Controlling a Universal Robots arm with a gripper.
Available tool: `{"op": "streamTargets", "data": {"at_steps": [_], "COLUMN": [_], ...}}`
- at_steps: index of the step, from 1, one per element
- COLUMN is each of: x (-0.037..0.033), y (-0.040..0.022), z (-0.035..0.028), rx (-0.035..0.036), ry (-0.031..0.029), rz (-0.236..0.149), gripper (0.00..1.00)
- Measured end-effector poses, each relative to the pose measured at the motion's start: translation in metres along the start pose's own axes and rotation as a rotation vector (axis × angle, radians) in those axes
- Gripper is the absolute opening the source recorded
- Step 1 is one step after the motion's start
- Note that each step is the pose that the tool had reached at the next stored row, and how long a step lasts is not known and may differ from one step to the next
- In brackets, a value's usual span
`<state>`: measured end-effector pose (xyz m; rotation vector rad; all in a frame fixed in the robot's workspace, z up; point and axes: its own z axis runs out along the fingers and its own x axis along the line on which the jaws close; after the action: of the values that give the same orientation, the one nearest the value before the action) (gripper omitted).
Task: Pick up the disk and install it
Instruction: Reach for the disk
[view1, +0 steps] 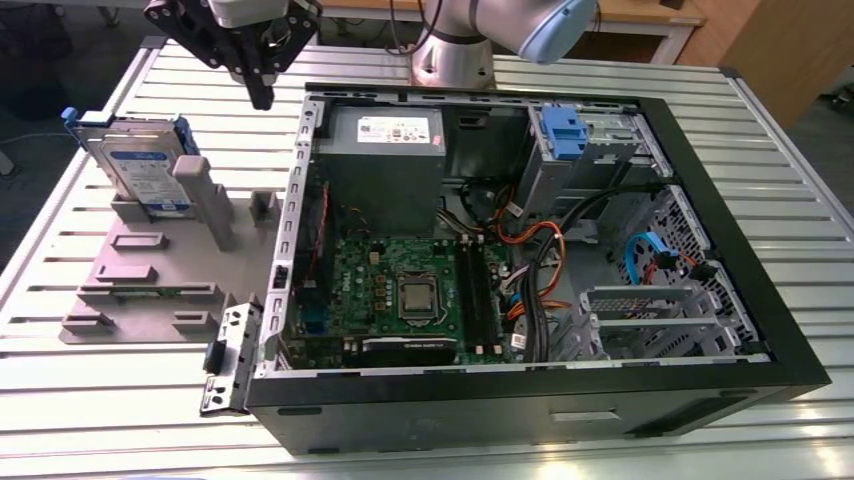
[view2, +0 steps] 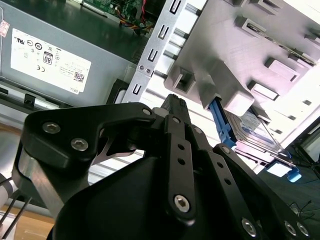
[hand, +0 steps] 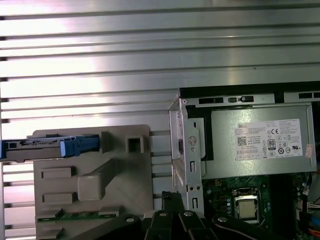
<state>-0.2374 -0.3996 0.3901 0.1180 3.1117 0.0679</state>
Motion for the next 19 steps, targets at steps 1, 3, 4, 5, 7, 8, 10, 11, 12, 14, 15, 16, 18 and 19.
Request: {"op": "streamTargets", "data": {"at_steps": [1,3,4,5,7,8,10,11,12,14,15,16,18,19], "x": [0.0010,0.0011,0.0011,0.0011,0.0011,0.0012,0.0012,0.0012,0.0017,0.0041,0.0060,0.0081,0.0127,0.0151], "y": [-0.0001,-0.0001,-0.0001,-0.0001,-0.0001,-0.0001,-0.0001,-0.0001,-0.0001,-0.0003,-0.0005,-0.0006,-0.0010,-0.0012], "z": [0.0000,0.0000,0.0000,-0.0001,0.0000,0.0000,0.0000,0.0000,0.0000,0.0000,0.0002,0.0002,0.0005,0.0007], "rx": [0.0000,-0.0001,0.0000,0.0000,0.0000,0.0000,0.0000,0.0000,0.0000,0.0001,0.0000,0.0001,0.0000,0.0001], "ry": [0.0000,0.0000,0.0000,0.0000,0.0000,0.0000,0.0001,0.0000,0.0000,0.0000,0.0000,0.0001,0.0000,0.0000], "rz": [0.000,0.000,0.000,0.000,0.000,0.000,0.000,0.000,0.000,0.000,0.000,0.000,0.000,0.000], "gripper": [0.11,0.11,0.11,0.11,0.11,0.11,0.11,0.11,0.11,0.11,0.11,0.11,0.11,0.11]}}
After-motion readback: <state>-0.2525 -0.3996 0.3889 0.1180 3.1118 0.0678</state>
